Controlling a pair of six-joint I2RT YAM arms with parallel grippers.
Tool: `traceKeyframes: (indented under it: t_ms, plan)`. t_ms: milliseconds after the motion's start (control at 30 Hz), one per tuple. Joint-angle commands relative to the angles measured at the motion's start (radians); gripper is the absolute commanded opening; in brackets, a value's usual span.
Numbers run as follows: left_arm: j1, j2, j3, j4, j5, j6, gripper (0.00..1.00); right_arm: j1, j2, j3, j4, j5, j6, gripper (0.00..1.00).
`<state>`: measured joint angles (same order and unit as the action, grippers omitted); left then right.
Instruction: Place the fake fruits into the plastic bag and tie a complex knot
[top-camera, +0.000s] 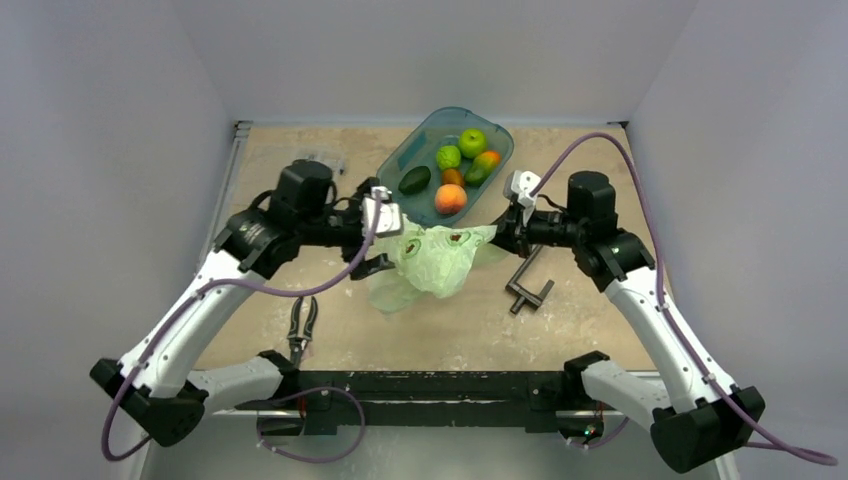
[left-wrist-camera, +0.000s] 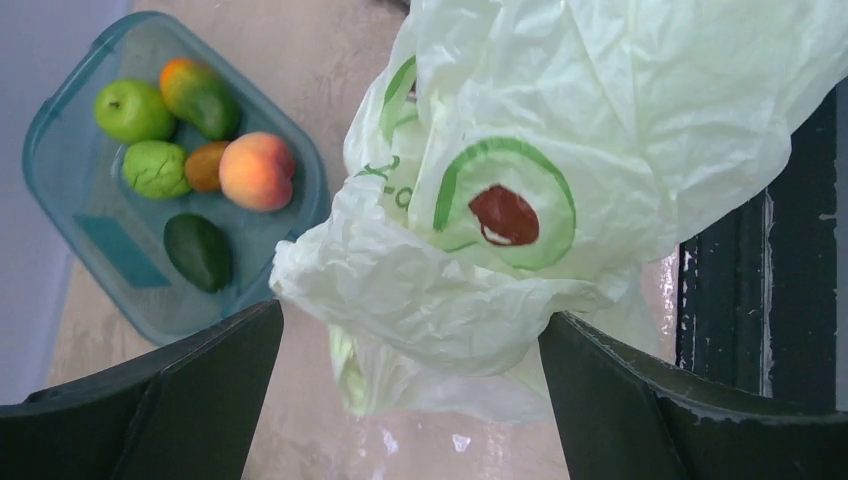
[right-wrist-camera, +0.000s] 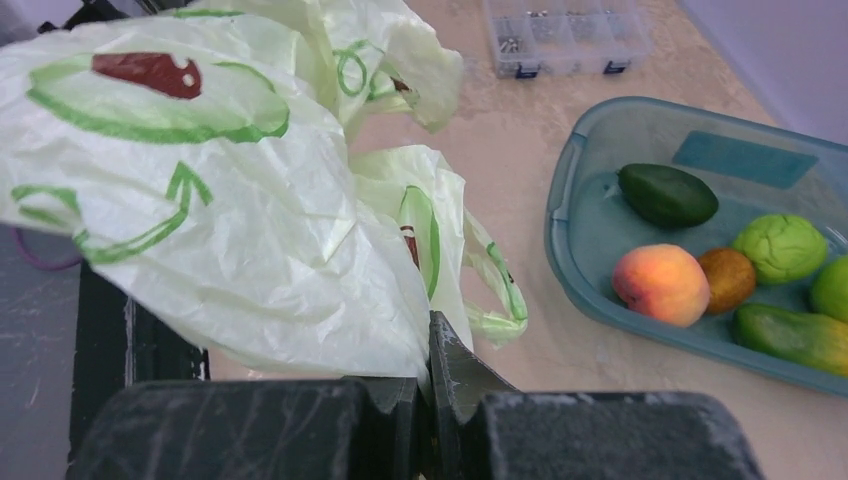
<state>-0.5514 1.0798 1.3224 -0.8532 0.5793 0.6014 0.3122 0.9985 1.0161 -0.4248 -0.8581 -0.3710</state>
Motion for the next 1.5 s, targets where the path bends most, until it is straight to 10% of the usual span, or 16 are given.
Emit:
traceKeyframes:
  t_ms: [0,100,233,467,667,800,1100,1467]
  plan:
    - [-0.135,0.082,0.057,0.096,-0.055,0.124,1.00,0.046,0.022,0.063,-0.004,-0.017,-0.031,0.00]
    - [-0.163,0.104,0.060,0.091,-0.046,0.146,0.92,0.047,0.019,0.074,-0.034,0.005,-0.055,0.00]
    - [-0.150,0.105,0.099,-0.029,0.009,0.113,0.01,0.046,-0.002,0.069,-0.097,0.043,-0.093,0.00]
    - [0.141,-0.036,0.016,0.081,0.184,-0.235,0.00,-0.040,-0.013,0.000,-0.201,0.134,-0.231,0.00]
    - [0.162,-0.054,-0.011,0.177,0.233,-0.440,0.00,-0.062,0.007,0.030,-0.207,0.065,-0.249,0.03]
    - [0.162,-0.032,0.005,0.183,0.256,-0.478,0.00,-0.051,0.046,0.140,-0.243,0.012,-0.209,0.96]
    - [0.159,0.088,0.068,0.214,0.317,-0.651,0.00,0.145,-0.030,0.189,-0.054,0.100,-0.089,0.99]
    - [0.164,0.110,0.089,0.133,0.283,-0.606,0.00,0.202,-0.053,0.285,-0.251,0.244,-0.281,0.99]
